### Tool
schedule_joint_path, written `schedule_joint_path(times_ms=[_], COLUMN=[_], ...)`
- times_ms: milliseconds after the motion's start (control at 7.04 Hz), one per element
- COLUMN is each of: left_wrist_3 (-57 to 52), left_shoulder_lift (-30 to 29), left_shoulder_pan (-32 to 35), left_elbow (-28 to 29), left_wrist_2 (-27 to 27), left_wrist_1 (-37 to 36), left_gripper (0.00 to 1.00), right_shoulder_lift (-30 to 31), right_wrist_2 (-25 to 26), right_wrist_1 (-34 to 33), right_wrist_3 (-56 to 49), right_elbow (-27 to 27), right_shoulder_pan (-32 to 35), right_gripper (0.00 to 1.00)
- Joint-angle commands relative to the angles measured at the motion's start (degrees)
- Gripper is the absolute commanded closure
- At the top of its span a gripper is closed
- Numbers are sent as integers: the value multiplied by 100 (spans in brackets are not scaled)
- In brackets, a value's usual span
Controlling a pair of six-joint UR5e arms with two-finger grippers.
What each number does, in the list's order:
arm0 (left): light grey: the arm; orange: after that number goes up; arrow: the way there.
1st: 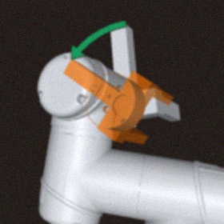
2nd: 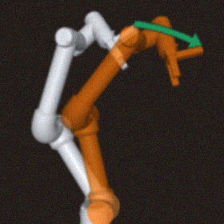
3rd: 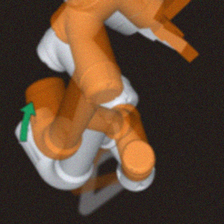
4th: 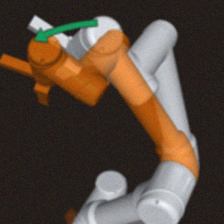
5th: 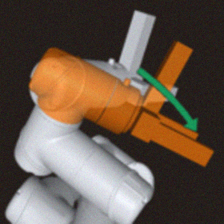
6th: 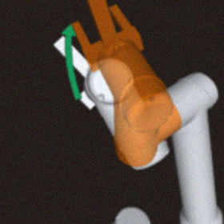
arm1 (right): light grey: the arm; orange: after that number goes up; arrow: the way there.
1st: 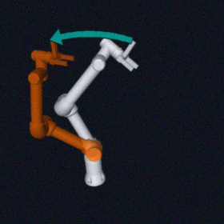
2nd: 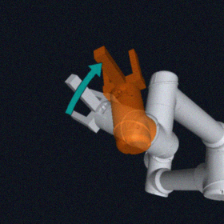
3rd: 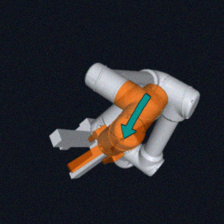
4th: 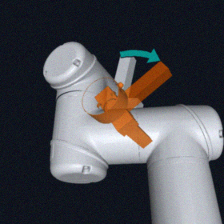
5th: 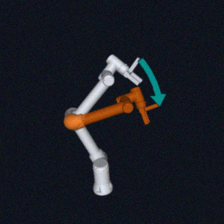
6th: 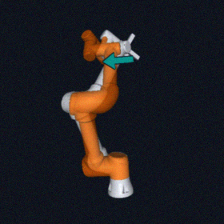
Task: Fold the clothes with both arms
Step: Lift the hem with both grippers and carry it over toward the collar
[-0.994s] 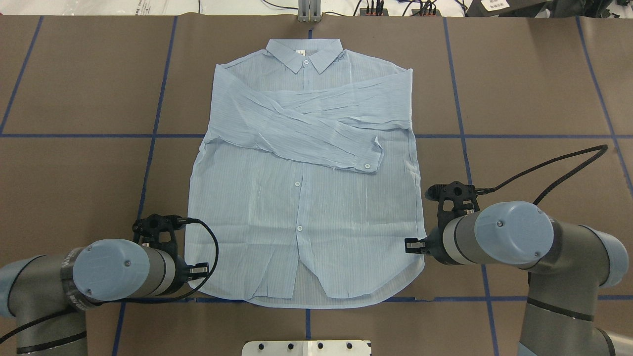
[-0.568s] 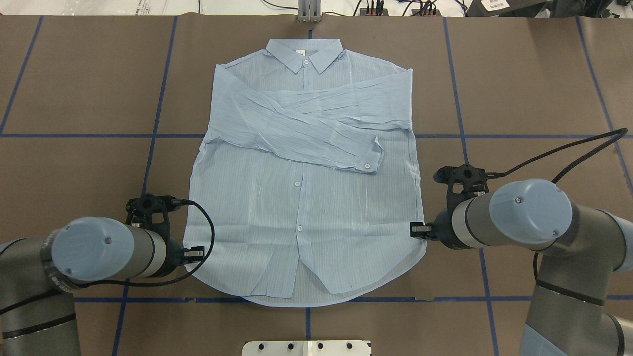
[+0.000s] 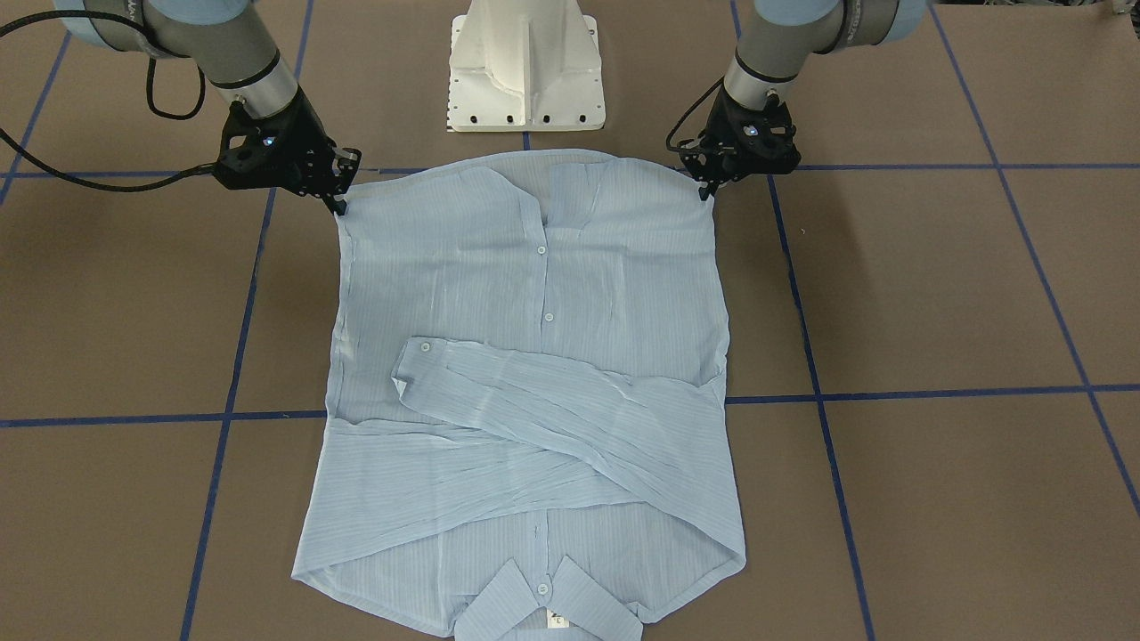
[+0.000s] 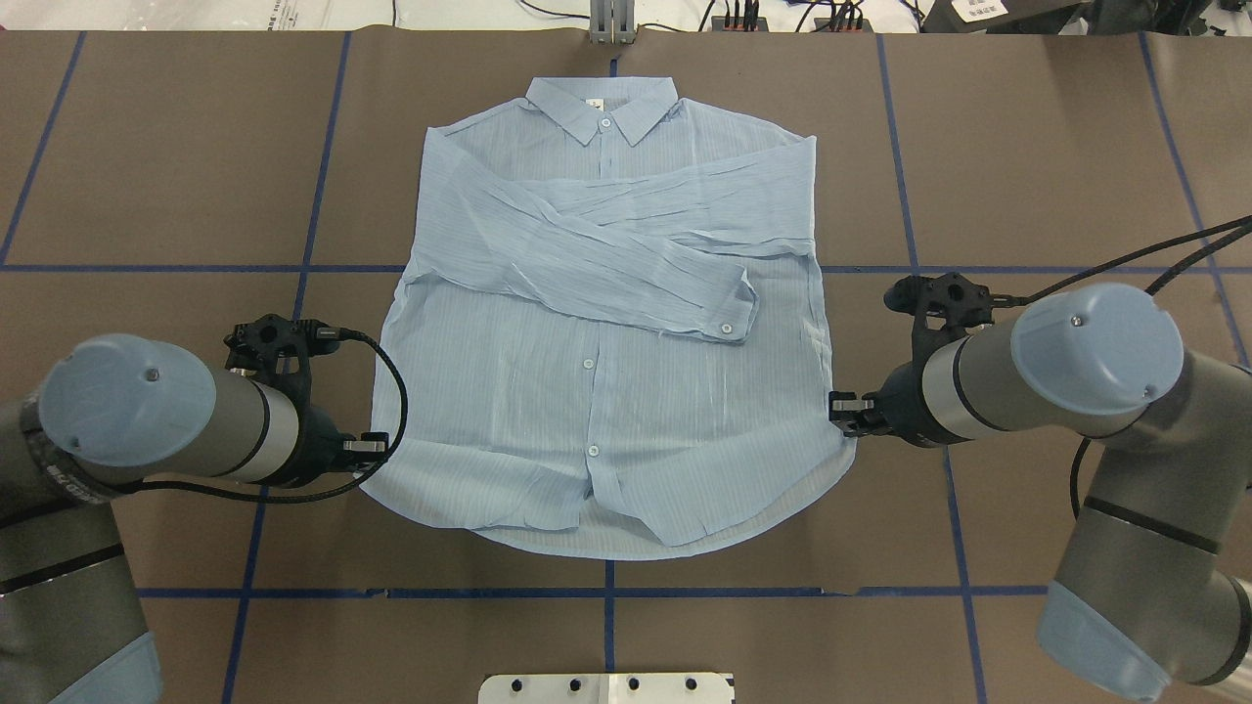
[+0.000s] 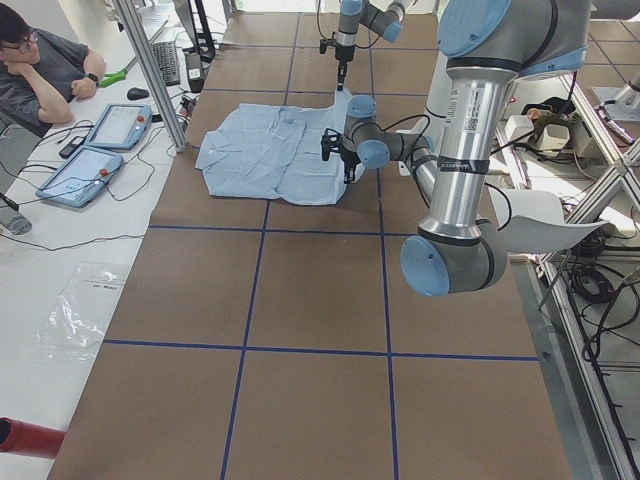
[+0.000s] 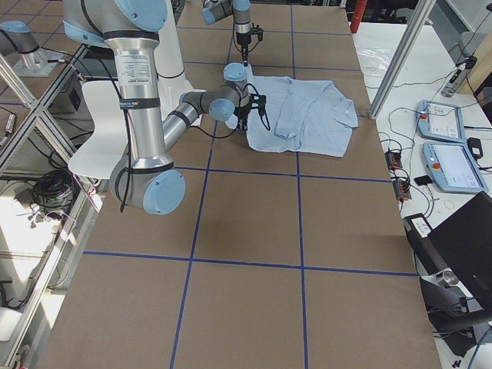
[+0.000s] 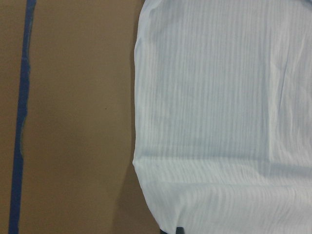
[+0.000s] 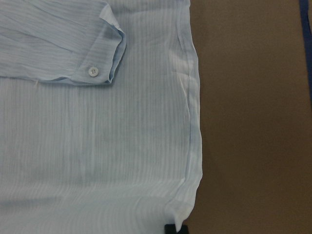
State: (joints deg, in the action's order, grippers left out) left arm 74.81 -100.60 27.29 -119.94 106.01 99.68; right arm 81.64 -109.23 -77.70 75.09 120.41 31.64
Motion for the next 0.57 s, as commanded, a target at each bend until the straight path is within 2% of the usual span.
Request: schedule_joint_path(times_ms=[0,426], left_wrist_3=[-19,-19], left_shoulder_lift=[-152,-127], left_shoulder_pan=[284,408], left_elbow=[-3,-3], left_wrist_2=[296,385], left_wrist_1=[8,78], left_gripper=[100,100], right_shoulder_lift=[-7,1], right_wrist_2=[-290,-519], right_wrist_1=[1,1], right_wrist_3=[-29,-134], right_elbow=[0,-17], right_shoulder_pan=[289,605], right_gripper=[100,100])
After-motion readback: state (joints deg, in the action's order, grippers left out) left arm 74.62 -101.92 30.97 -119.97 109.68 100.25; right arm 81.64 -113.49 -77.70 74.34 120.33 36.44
